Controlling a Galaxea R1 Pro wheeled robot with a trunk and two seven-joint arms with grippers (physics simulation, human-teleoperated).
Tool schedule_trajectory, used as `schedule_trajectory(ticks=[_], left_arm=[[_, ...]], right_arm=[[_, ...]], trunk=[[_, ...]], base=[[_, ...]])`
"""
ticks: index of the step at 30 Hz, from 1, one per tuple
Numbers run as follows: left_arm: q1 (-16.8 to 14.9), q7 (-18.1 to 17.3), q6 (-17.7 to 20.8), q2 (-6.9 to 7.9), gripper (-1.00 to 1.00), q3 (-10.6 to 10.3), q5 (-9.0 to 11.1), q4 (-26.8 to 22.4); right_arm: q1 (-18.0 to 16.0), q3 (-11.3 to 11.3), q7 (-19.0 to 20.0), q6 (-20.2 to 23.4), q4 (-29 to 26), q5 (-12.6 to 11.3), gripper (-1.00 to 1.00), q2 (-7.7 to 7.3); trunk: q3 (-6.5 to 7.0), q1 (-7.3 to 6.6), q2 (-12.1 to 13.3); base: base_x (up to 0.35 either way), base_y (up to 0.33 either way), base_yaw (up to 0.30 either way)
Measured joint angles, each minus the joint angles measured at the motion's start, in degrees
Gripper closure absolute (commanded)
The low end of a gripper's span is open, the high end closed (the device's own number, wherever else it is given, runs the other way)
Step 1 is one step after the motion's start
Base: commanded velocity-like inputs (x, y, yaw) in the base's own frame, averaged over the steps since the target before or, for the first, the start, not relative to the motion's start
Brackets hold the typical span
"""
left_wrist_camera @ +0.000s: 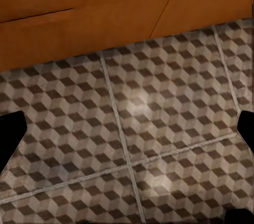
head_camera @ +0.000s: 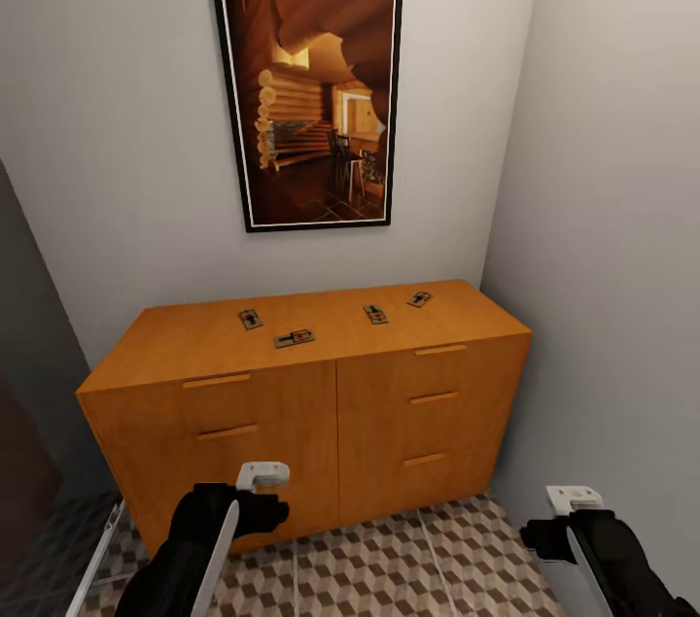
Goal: Take the four mousetraps from the cabinet in the bathroom and place them on the bathroom floor. Make sure all four end up on the same floor surface, and ensure that at least two of them are either under or directly next to the same bathroom sink.
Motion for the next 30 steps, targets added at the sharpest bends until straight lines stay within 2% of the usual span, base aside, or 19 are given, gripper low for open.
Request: schedule_trajectory(ticks=[6, 10, 16, 18, 19, 23, 24, 30], left_arm=[[-3.74, -0.11, 0.25, -0.34, -1.00, -0.02, 0.04, -0.08], [-7.03, -0.22, 0.41, -1.30, -1.00, -0.41, 0.39, -0.47], [-10.92, -0.35, 0.82, -2.26, -1.00, -2.25, 1.81, -1.12], [-12.24, -0.37, 0.87, -2.40, -1.00, -3.10, 3.15, -1.30], [-13.54, -0.50, 0.87, -2.40, -1.00, -3.86, 5.02, -1.41], [-16.29, -0.40, 0.88, -2.40, -1.00, -4.91, 9.81, -1.57], [-17.50, -0.41, 0.88, -2.40, -1.00, -5.19, 12.10, -1.65], [-20.66, -0.35, 0.88, -2.40, -1.00, -5.55, 16.90, -1.76]], right_arm=[[-2.72, 0.16, -0.07, 0.27, -0.04, -0.04, -1.00, 0.01], [-5.07, 0.20, -0.08, 1.61, -0.08, -0.02, -1.00, 0.01], [-8.95, 0.21, -0.09, 5.26, -0.10, -0.03, -1.00, 0.06], [-10.55, 0.23, -0.09, 5.98, -0.10, -0.06, -1.00, 0.07], [-12.14, 0.26, -0.09, 5.98, -0.10, -0.11, -1.00, 0.11], [-14.93, 0.29, -0.09, 5.98, -0.10, -0.14, -1.00, 0.16], [-15.83, 0.30, -0.09, 5.98, -0.10, -0.15, -1.00, 0.19], [-17.15, 0.37, -0.14, 5.98, -0.07, -0.17, -1.00, 0.51]], trunk=[[0.00, 0.00, 0.00], [0.00, 0.00, 0.00], [0.00, 0.00, 0.00], [0.00, 0.00, 0.00], [0.01, 0.00, 0.00], [0.00, 0.00, 0.00], [0.01, 0.00, 0.00], [0.00, 0.00, 0.00]], base=[[0.000, 0.000, 0.000], [0.000, 0.000, 0.000], [0.000, 0.000, 0.000], [0.000, 0.000, 0.000], [0.000, 0.000, 0.000], [0.000, 0.000, 0.000], [0.000, 0.000, 0.000], [0.000, 0.000, 0.000]])
